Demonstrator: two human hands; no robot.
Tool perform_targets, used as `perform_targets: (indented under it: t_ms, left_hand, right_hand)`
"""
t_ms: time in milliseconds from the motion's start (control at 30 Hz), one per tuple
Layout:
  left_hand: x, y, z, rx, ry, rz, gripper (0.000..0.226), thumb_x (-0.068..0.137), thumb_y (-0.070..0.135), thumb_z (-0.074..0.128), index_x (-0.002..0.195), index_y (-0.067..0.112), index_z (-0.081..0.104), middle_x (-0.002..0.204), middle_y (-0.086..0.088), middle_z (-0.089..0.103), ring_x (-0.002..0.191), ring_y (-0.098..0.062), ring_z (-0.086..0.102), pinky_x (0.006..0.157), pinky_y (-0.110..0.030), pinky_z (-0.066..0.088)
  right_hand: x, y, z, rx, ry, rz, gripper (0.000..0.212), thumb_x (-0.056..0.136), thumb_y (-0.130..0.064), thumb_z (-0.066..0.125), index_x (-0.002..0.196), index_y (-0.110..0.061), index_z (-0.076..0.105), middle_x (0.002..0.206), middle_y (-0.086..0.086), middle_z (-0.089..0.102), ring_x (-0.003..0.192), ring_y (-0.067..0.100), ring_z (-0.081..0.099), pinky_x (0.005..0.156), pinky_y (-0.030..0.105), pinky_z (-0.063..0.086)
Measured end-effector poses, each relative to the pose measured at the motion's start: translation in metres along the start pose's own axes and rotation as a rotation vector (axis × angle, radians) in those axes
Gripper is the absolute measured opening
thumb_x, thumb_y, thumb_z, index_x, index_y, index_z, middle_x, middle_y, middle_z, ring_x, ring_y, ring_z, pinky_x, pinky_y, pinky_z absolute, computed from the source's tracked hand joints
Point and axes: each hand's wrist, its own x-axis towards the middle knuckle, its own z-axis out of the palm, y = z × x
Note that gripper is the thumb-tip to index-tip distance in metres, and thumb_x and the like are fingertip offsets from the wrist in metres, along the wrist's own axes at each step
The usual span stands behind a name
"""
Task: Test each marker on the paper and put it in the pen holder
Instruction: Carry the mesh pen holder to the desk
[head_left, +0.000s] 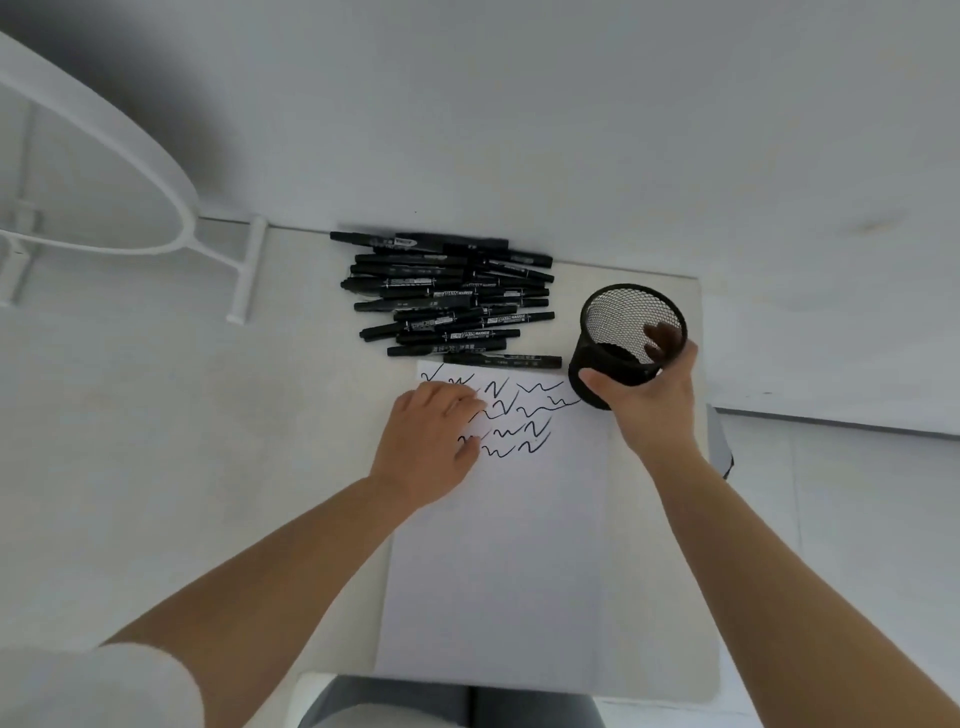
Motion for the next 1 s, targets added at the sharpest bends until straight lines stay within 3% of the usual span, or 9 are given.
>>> perform_targets:
  t_ms: [133,333,600,867,1000]
  left_hand:
    - [0.008,0.0,0.008,0.009,0.102,0.027,0.034,0.079,0.034,0.055,0.112,0.024,0.059,0.118,0.005,0.058,0.11,-0.021,0.053,0.095,-0.036,0.036]
    - [0.013,-0.008,0.02,0.029,0.123,0.11,0.043,0.084,0.04,0.048,0.124,0.026,0.055,0.13,0.004,0.054,0.12,-0.021,0.048,0.105,-0.039,0.033]
    - [0.014,-0.011,0.03,0.038,0.245,0.133,0.044,0.083,0.041,0.047,0.124,0.027,0.054,0.13,0.005,0.053,0.119,-0.019,0.046,0.106,-0.034,0.026]
    - [0.015,-0.017,0.039,0.057,0.314,0.15,0.053,0.083,0.051,0.031,0.13,0.033,0.046,0.136,0.012,0.044,0.126,-0.013,0.032,0.107,-0.027,0.013]
    - [0.017,-0.02,0.044,0.074,0.365,0.178,0.05,0.084,0.052,0.036,0.131,0.036,0.043,0.139,0.015,0.04,0.127,-0.01,0.028,0.105,-0.025,0.009]
  right_hand:
    - [0.023,0.003,0.017,0.033,0.073,-0.037,0.083,0.058,-0.031,0.083,0.126,-0.025,0.035,0.128,-0.011,0.048,0.118,0.005,0.046,0.09,0.019,0.035]
    - [0.042,0.013,0.033,0.096,0.106,-0.054,0.088,0.053,-0.043,0.078,0.127,-0.026,0.034,0.125,-0.017,0.048,0.117,0.001,0.047,0.09,0.016,0.035]
    - [0.046,0.035,0.046,0.125,0.201,-0.215,0.084,0.061,-0.04,0.075,0.132,-0.023,0.033,0.132,-0.004,0.045,0.122,0.008,0.043,0.106,0.026,0.034]
    - [0.059,0.05,0.049,0.137,0.249,-0.366,0.081,0.062,-0.049,0.072,0.129,-0.019,0.037,0.125,-0.006,0.051,0.113,0.006,0.048,0.094,0.016,0.035]
    - [0.063,0.051,0.048,0.175,0.252,-0.434,0.072,0.062,-0.044,0.075,0.121,-0.024,0.039,0.107,-0.02,0.054,0.093,-0.015,0.052,0.077,0.001,0.036]
